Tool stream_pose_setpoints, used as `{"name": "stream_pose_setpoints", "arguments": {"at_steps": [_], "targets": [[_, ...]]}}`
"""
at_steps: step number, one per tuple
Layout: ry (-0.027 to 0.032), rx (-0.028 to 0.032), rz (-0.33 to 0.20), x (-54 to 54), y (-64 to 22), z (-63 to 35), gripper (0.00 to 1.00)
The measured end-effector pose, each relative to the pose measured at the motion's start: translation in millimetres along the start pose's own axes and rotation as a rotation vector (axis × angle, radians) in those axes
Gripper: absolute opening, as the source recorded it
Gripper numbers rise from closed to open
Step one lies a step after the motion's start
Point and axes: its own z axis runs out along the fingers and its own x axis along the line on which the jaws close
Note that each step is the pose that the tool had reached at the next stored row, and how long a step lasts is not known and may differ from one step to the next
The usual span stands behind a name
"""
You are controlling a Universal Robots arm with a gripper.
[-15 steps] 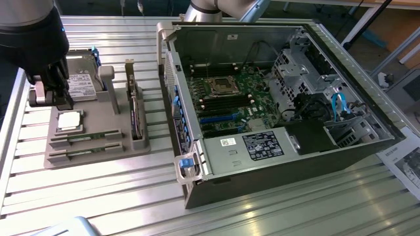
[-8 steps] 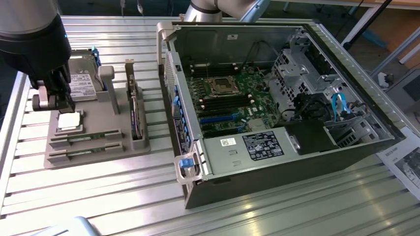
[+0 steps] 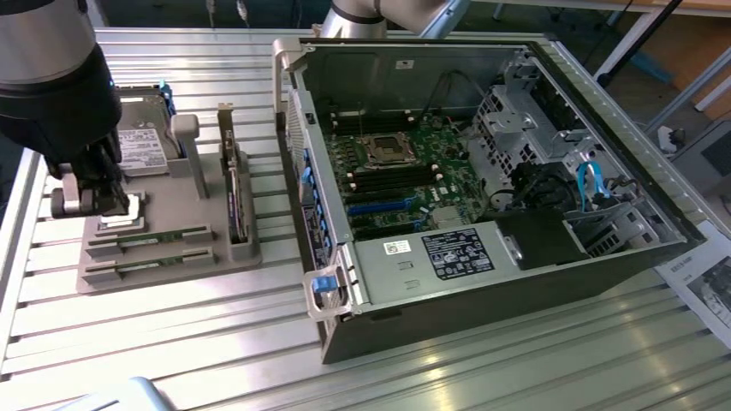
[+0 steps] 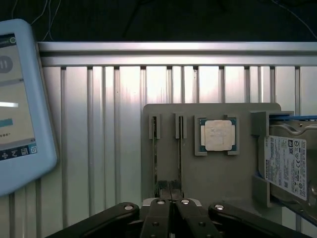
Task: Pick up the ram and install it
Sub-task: 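Pick up the ram and move it above insertion slot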
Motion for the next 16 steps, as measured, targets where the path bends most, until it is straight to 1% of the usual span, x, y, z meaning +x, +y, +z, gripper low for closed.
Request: {"name": "stream_pose_setpoints", "arguments": {"at_steps": [1, 5, 7, 13, 16], "targets": [[0.0008, -0.0002, 0.0, 2.5, 0.0, 0.0, 0.1], [0.0015, -0.0002, 0.0, 2.8, 0.0, 0.3, 0.1], [0.0015, -0.0002, 0.0, 3.2, -0.1, 2.9, 0.1], [0.0015, -0.0002, 0.0, 8.5, -0.9, 18.7, 0.1], [0.0015, -0.0002, 0.0, 13.1, -1.4, 29.3, 0.1]]}}
